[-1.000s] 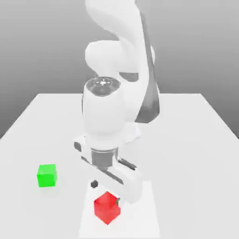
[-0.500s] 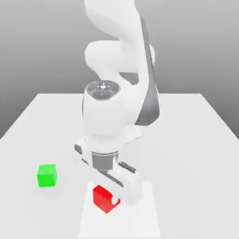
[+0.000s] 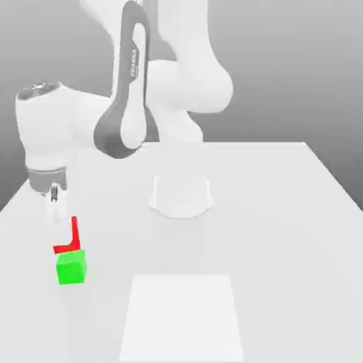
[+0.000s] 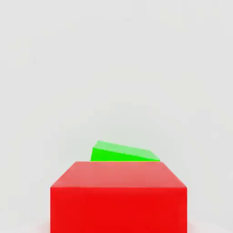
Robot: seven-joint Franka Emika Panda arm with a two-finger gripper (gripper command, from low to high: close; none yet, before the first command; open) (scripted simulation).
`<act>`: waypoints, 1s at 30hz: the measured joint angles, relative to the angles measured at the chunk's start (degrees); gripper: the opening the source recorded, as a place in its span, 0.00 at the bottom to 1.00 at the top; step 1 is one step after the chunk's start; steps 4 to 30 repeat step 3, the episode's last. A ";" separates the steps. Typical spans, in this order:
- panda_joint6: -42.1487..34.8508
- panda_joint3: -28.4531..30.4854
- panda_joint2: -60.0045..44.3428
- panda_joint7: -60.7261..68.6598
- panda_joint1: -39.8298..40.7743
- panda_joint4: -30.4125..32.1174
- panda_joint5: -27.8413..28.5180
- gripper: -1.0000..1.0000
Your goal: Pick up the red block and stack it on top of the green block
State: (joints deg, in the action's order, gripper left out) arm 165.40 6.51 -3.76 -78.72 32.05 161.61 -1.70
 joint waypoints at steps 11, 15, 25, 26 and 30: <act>0.00 0.00 0.00 0.00 -0.01 0.00 0.00 1.00; 0.00 0.00 0.00 0.00 -0.01 0.00 0.00 1.00; 0.00 0.00 0.00 0.00 -0.01 0.00 0.00 1.00; 0.00 0.00 0.00 0.00 -0.01 0.00 0.00 1.00; 0.00 0.00 0.00 0.00 -0.01 0.00 0.00 1.00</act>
